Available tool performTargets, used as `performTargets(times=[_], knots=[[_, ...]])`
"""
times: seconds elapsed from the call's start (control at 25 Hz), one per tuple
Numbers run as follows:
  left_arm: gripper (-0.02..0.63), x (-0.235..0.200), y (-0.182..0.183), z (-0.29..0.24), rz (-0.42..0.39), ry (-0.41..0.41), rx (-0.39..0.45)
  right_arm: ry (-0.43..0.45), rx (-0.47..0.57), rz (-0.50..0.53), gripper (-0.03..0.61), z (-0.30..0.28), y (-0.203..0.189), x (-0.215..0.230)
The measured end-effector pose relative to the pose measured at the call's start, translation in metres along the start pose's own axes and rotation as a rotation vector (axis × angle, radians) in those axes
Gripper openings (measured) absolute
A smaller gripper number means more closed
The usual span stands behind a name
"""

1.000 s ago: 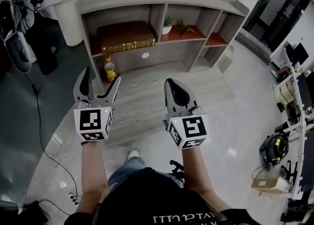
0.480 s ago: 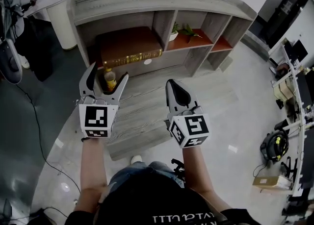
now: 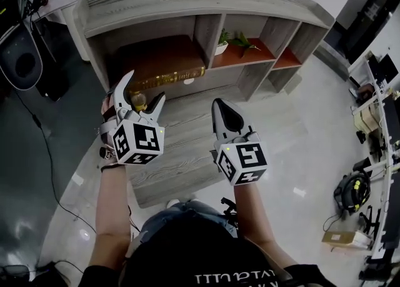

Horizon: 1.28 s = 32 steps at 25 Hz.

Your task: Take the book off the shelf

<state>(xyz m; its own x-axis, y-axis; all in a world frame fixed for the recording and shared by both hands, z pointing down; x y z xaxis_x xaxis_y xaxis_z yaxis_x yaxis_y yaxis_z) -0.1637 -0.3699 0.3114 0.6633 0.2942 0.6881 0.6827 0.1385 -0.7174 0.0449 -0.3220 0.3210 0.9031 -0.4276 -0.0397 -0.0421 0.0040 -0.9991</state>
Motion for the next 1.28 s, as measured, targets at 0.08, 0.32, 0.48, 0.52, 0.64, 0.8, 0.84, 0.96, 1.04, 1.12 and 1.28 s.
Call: performTargets(times=[0.08, 0.32, 0.48, 0.52, 0.64, 0.8, 0.84, 0.96, 1.04, 1.12, 1.28], knots=[[0.397, 0.005, 0.002, -0.010, -0.039, -0.019, -0.034, 0.007, 0.000, -0.005, 0.015, -0.005, 0.002, 0.009], [0.396, 0.015, 0.007, -0.033, -0.131, -0.057, -0.115, 0.026, 0.007, -0.023, 0.015, -0.018, 0.009, 0.033], [0.371, 0.018, 0.008, -0.047, -0.248, -0.082, -0.211, 0.045, 0.008, -0.036, 0.015, -0.027, 0.008, 0.041], [0.367, 0.019, 0.008, -0.051, -0.279, -0.090, -0.230, 0.051, 0.009, -0.036, 0.015, -0.029, 0.008, 0.042], [0.367, 0.019, 0.010, -0.062, -0.324, -0.128, -0.264, 0.064, 0.012, -0.033, 0.015, -0.032, 0.008, 0.043], [0.367, 0.019, 0.010, -0.076, -0.397, -0.159, -0.299, 0.064, 0.017, -0.033, 0.015, -0.031, 0.009, 0.049], [0.368, 0.020, 0.009, -0.080, -0.417, -0.163, -0.307, 0.061, 0.018, -0.035, 0.015, -0.031, 0.009, 0.050], [0.370, 0.026, 0.006, -0.090, -0.466, -0.168, -0.317, 0.051, 0.021, -0.039, 0.015, -0.030, 0.009, 0.055], [0.374, 0.030, 0.006, -0.096, -0.487, -0.171, -0.330, 0.043, 0.024, -0.038, 0.015, -0.028, 0.009, 0.058], [0.379, 0.033, 0.005, -0.101, -0.499, -0.177, -0.353, 0.035, 0.027, -0.035, 0.015, -0.027, 0.010, 0.061], [0.379, 0.035, 0.002, -0.108, -0.525, -0.170, -0.382, 0.021, 0.028, -0.035, 0.015, -0.022, 0.009, 0.066]])
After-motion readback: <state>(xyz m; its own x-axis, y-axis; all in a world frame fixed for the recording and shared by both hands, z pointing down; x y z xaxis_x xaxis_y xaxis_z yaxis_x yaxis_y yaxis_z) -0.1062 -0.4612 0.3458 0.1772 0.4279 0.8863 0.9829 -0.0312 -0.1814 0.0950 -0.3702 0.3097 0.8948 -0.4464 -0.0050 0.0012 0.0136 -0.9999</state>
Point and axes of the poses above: the fingertips, and each gripper's own axes: z backward along the fingers, x to its right, y out of its top, the point moved 8 cm from there along z, backward along the fingers
